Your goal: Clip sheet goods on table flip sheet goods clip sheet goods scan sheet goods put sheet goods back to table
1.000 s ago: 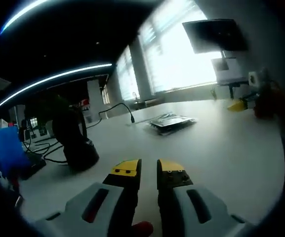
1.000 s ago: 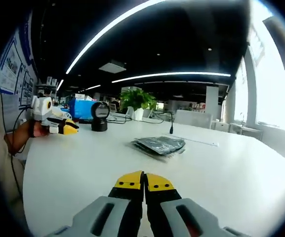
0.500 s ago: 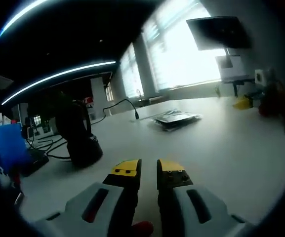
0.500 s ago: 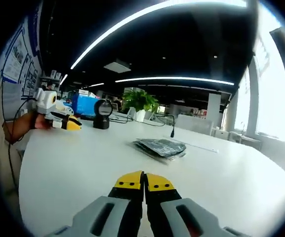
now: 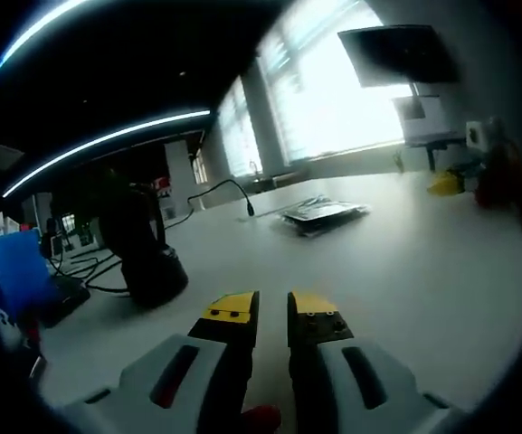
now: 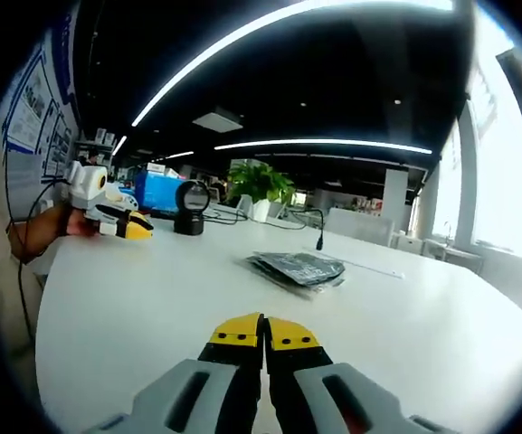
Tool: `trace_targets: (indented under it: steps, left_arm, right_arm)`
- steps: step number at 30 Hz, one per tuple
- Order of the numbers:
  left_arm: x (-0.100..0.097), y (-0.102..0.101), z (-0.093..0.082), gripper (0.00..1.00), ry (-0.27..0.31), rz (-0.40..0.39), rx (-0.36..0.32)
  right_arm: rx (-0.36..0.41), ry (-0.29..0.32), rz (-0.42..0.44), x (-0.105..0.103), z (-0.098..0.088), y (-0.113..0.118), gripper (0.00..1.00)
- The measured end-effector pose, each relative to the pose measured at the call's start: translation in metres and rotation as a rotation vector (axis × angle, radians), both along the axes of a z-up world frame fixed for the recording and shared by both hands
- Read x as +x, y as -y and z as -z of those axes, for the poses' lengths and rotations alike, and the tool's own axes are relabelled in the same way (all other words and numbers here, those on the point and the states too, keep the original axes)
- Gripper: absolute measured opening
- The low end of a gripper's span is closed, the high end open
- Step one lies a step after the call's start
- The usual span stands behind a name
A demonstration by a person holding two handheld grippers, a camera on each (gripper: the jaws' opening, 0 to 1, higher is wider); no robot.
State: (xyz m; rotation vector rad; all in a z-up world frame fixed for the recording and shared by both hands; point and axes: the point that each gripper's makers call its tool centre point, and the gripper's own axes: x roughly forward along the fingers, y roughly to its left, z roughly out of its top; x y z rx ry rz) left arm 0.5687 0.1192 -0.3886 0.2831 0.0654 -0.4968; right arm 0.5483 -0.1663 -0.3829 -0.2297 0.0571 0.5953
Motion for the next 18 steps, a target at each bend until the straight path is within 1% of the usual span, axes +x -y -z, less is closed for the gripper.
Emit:
trace_targets:
  steps: [7, 18]
  left_arm:
    - [-0.0010, 0.0012, 0.0015, 0.05, 0.001, 0.009, 0.019]
    - [-0.0008, 0.0002, 0.0016, 0.05, 0.001, 0.006, 0.018]
  right_arm:
    - [-0.004, 0.000, 0.010, 0.0002, -0.0001, 0.0004, 0.00]
    - [-0.010, 0.000, 0.007, -0.0024, 0.0004, -0.0031, 0.00]
